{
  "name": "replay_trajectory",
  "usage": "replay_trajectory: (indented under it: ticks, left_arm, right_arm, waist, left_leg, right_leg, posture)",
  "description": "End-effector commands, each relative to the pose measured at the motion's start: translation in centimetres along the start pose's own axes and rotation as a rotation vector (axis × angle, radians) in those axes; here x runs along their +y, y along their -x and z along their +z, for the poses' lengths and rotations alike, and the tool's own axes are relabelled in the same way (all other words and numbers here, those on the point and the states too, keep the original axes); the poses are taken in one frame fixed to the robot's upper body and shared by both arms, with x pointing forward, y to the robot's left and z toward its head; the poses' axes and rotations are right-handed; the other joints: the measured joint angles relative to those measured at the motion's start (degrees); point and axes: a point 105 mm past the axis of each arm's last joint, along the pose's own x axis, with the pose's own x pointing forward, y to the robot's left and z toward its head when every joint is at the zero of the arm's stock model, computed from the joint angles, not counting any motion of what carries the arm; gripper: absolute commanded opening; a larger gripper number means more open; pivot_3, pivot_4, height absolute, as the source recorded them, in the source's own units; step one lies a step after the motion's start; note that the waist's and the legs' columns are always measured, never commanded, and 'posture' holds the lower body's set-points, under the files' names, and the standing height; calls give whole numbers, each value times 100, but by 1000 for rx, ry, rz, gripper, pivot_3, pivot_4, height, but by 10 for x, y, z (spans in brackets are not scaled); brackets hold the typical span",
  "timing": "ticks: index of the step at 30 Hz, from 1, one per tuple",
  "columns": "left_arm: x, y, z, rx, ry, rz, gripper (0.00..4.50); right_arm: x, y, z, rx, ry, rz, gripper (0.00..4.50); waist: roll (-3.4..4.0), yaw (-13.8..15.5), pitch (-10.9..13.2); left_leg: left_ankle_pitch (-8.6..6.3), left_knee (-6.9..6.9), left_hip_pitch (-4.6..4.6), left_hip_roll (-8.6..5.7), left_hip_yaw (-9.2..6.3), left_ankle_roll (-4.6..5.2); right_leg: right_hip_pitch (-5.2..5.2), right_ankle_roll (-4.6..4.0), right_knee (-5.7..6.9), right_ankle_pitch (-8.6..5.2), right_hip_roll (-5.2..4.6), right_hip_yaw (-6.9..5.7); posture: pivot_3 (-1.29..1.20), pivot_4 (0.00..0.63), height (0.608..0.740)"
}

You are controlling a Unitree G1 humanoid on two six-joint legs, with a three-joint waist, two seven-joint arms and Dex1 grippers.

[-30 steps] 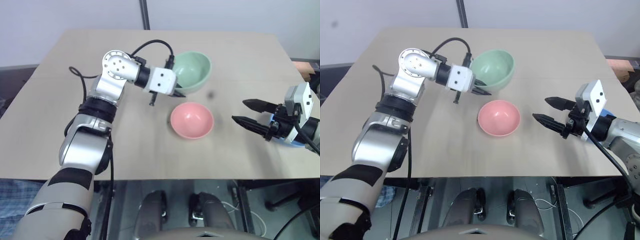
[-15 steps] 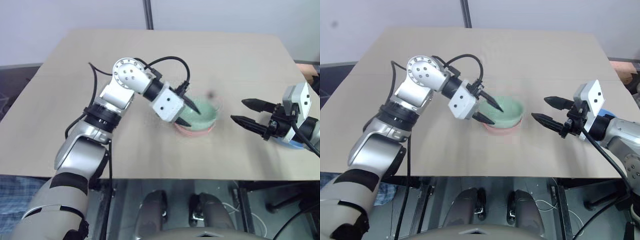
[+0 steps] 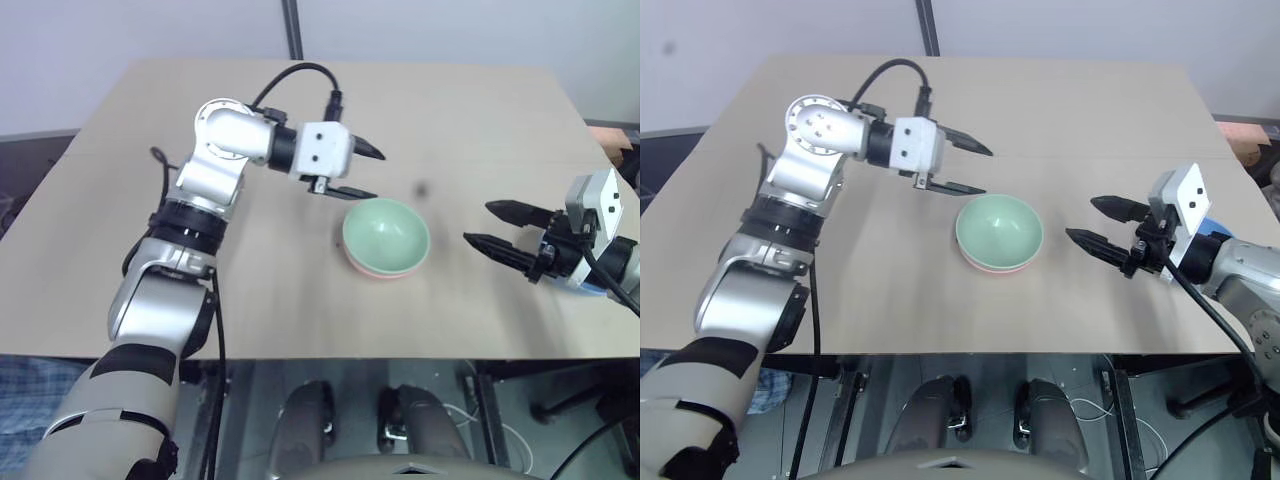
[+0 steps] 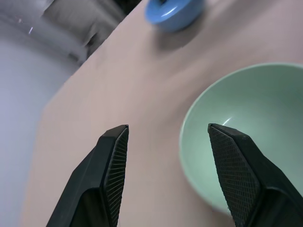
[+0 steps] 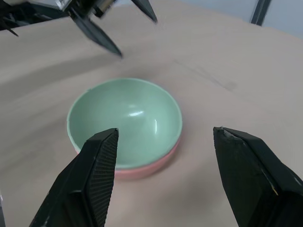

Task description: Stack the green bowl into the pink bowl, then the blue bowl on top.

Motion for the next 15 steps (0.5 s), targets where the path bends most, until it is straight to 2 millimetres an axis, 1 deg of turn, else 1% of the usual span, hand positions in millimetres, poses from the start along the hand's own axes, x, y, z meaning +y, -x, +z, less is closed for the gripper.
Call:
replay_trajectory:
  ticks: [1, 4, 7, 9, 11, 15]
  left_arm:
    - [5, 25, 2, -49, 175, 113, 2813]
    - [3, 43, -4, -91, 381, 200, 2813]
    - [-13, 58, -7, -106, 474, 206, 2813]
    - [-24, 71, 2, -166, 575, 198, 2813]
    - [-31, 82, 3, -177, 611, 226, 2813]
    - [-51, 100, 3, -173, 645, 206, 2813]
  right_arm:
    - [-22, 10, 4, 1, 39, -116, 3486]
    - [-33, 16, -4, 38, 39, -172, 3486]
    - [-40, 19, -13, 81, 27, -214, 3486]
    - [-49, 23, -23, 127, 26, -262, 3486]
    - [-57, 26, -31, 169, 29, -307, 3486]
    - [-72, 34, -49, 275, 25, -394, 3486]
  waist:
    - [0, -14, 0]
    - [0, 2, 0]
    - [0, 7, 0]
    - [1, 1, 0]
    - [1, 1, 0]
    - [2, 6, -1]
  left_leg:
    - [1, 0, 1, 1, 1, -1]
    - [1, 2, -1, 1, 0, -2]
    - [1, 3, 0, 1, 0, -2]
    - [1, 2, 0, 1, 1, -3]
    - [2, 2, 0, 1, 1, -3]
    - [2, 1, 6, 1, 1, -3]
  right_leg:
    - [0, 0, 2, 0, -6, 1]
    - [-1, 0, 4, 0, -8, -1]
    - [0, 0, 3, 0, -12, 0]
    - [0, 0, 3, 0, -13, 0]
    - [0, 0, 3, 0, -16, 0]
    - [2, 0, 6, 0, -17, -1]
  posture:
    - [0, 150, 740]
    - [0, 150, 740]
    - [0, 150, 740]
    - [0, 150, 740]
    - [0, 150, 740]
    - [0, 150, 740]
